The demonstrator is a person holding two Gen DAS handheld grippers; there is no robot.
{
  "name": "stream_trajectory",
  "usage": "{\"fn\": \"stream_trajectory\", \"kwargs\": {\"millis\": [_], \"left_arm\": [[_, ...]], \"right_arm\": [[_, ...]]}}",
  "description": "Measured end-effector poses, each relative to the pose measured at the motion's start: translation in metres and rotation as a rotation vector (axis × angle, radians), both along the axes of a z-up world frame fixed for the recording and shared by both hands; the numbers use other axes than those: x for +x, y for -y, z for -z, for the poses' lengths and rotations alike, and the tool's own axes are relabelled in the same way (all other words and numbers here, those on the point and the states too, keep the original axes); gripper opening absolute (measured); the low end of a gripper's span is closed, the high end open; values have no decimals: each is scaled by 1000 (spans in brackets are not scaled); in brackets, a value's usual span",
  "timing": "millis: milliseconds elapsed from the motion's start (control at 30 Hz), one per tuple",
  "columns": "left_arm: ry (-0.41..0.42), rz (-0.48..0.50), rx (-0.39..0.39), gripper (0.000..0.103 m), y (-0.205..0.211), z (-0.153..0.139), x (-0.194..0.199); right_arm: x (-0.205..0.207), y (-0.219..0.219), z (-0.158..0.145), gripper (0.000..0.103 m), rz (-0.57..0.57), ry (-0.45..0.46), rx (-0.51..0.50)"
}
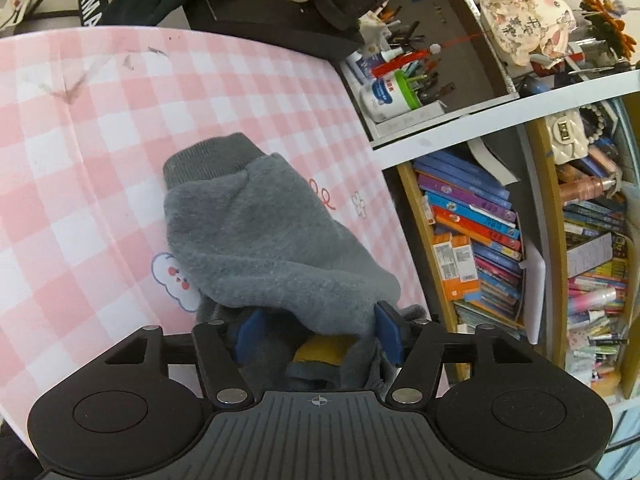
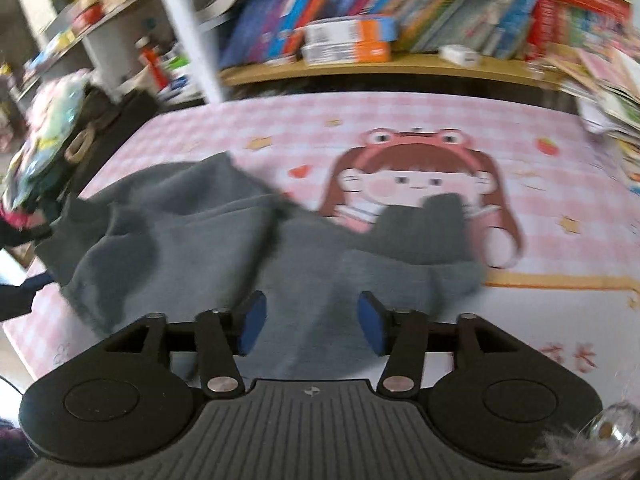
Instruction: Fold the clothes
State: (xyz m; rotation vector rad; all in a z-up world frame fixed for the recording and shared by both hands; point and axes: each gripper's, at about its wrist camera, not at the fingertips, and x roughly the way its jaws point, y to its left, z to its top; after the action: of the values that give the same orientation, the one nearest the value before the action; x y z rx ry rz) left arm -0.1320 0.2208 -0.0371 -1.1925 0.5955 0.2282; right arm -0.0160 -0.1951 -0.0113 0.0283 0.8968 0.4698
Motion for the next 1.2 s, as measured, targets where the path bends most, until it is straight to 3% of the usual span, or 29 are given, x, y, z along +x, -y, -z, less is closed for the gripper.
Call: {"fn": "stream_trajectory", "kwargs": {"millis": [200, 433, 567, 633, 667, 700, 800, 833, 933, 967, 1033, 1133, 1200], "left_arm": [[-5, 22, -38, 64, -13, 5, -1], [-1, 43, -81, 65, -25, 10, 8], [-3, 69, -88, 65, -28, 13, 14], [-3, 75, -102, 65, -31, 15, 15], [-2, 76, -113, 65, -32, 17, 15], [-1, 75, -128, 66, -33, 18, 16], [-1, 76, -157, 66, -34, 23, 22], [0, 76, -159, 65, -33, 24, 24], [27, 66, -173, 60, -32, 26, 29], [41, 57, -180, 55, -32, 27, 30], [45, 46, -172, 22, -34, 28, 31], [56, 31, -161, 11, -36, 27, 31], [79, 37, -144, 10, -36, 22, 31]], "right_arm": [[0, -49, -2, 67, -94, 30, -32], [-31, -149, -17, 79, -509, 157, -53], [-31, -151, -14, 79, -484, 154, -51], [-31, -152, -12, 67, -471, 153, -51], [-31, -153, -11, 42, -465, 153, -50], [-31, -153, -10, 26, -459, 152, -50], [-31, -155, -8, 13, -440, 150, -49], [-30, -151, -9, 13, -416, 152, -43], [-23, -90, -32, 10, -160, 161, 57], [-21, -66, -39, 9, -60, 156, 99], [-17, -17, -48, 9, 153, 139, 188], [-19, 59, -49, 8, 474, 92, 331], [-28, 101, -42, 6, 652, 38, 408]]}}
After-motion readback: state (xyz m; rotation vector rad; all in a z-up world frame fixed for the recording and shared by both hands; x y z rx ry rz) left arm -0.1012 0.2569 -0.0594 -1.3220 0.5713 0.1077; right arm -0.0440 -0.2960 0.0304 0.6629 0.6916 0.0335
